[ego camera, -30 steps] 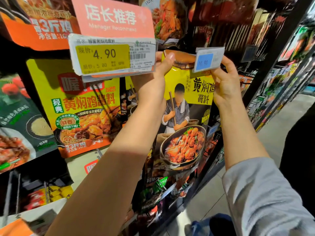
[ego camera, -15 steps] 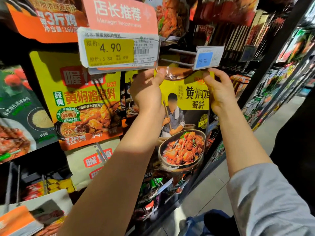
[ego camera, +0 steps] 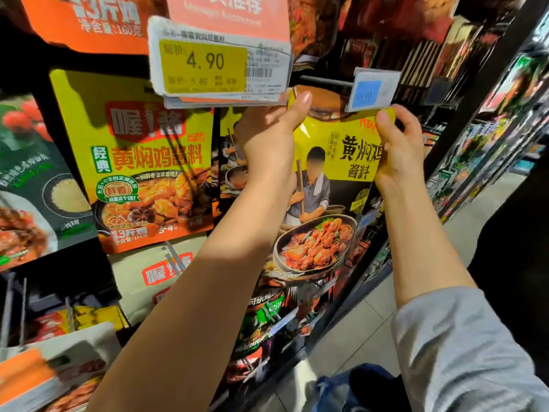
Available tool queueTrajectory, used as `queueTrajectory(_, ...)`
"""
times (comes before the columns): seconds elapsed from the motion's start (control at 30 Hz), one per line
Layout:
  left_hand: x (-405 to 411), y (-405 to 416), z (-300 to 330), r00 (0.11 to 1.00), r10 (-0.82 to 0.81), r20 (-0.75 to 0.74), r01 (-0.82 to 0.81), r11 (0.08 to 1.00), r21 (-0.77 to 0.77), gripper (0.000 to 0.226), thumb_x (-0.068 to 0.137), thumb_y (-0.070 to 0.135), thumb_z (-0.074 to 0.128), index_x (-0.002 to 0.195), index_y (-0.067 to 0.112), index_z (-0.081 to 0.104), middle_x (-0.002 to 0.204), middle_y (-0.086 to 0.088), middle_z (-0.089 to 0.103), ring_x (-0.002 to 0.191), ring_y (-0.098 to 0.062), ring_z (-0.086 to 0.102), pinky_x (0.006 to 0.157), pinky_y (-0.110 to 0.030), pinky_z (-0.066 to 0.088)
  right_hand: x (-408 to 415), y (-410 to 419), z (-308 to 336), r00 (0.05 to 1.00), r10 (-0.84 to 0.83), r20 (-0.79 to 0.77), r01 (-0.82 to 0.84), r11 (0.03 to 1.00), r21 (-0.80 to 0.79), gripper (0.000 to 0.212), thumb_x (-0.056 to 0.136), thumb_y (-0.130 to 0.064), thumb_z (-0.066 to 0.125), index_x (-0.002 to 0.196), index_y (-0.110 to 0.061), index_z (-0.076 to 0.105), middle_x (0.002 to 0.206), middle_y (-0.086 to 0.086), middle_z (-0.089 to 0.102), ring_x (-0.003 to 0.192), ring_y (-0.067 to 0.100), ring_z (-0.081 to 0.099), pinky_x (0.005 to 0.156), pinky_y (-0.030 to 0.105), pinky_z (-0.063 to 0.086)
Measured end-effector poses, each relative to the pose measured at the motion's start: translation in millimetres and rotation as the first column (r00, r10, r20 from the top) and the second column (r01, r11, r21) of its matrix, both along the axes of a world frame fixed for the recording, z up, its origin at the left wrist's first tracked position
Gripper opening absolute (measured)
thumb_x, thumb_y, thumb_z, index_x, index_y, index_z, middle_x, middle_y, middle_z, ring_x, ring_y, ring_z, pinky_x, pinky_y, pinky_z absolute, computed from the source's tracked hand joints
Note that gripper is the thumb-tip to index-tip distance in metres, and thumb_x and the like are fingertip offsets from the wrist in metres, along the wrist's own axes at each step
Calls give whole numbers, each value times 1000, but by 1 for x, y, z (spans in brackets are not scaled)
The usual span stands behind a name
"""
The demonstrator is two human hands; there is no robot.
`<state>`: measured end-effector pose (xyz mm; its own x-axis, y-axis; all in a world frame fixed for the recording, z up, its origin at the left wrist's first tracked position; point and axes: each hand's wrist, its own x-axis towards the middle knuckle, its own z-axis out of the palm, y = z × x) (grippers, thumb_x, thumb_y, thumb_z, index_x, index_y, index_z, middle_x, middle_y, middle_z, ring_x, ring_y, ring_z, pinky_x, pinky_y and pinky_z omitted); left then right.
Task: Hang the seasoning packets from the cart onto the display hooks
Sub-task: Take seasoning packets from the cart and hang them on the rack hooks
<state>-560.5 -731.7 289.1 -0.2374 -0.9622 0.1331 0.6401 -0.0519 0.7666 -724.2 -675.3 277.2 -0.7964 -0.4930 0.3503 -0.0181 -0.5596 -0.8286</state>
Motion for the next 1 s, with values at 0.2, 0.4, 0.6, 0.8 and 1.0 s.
queueTrajectory(0.2, -4, -22, 1, 997, -26, 76, 24, 999, 25, 8, 87, 8, 68, 88, 4, 61, 89, -11, 63, 86, -17, 51, 59, -15, 43, -9, -12, 2, 994, 107, 40, -104, 993, -59, 39, 83, 3, 54, 122, 1, 49, 80, 6, 71, 67, 19, 65, 62, 28, 52)
queueTrajectory(0.4, -15, -20, 0, 999, 42, -13, -43, 998, -49, 29, 79, -1, 72, 105, -11, 64, 92, -12, 68, 70, -7, 61, 60, -10, 49, -12, -7, -1, 997, 69, 36, -67, 996, -64, 40, 70, -8, 68, 108, -9, 54, 90, 5, 70, 77, 21, 67, 67, 31, 54)
queueTrajectory(0.6, -19, -27, -5, 990, 93, 105, -82, 992, -100, 23, 76, 9, 79, 64, 17, 61, 57, 17, 59, 48, 10, 51, 56, -10, 41, -5, -6, 2, 999, -31, 20, 30, 997, 73, 34, 90, 2, 51, 120, -14, 50, 86, 2, 66, 66, 10, 64, 57, 26, 52)
queueTrajectory(0.8, -13, -29, -8, 997, -67, 35, 66, 997, 28, 35, 91, 7, 62, 68, 22, 41, 69, 6, 44, 61, -8, 40, 48, -4, 36, -2, -9, 10, 999, -42, -25, 43, 996, 76, 41, 89, 4, 51, 126, -10, 47, 75, -1, 70, 64, 11, 63, 56, 25, 50)
queueTrajectory(1.0, -10, -18, 6, 997, 47, 64, -41, 994, -100, 57, 67, 31, 80, 110, -2, 64, 112, -15, 68, 101, -27, 64, 90, -30, 50, -10, -7, 5, 997, -53, 49, 47, 992, 115, 38, 90, -1, 54, 124, -17, 48, 85, 1, 66, 66, 9, 63, 62, 27, 50)
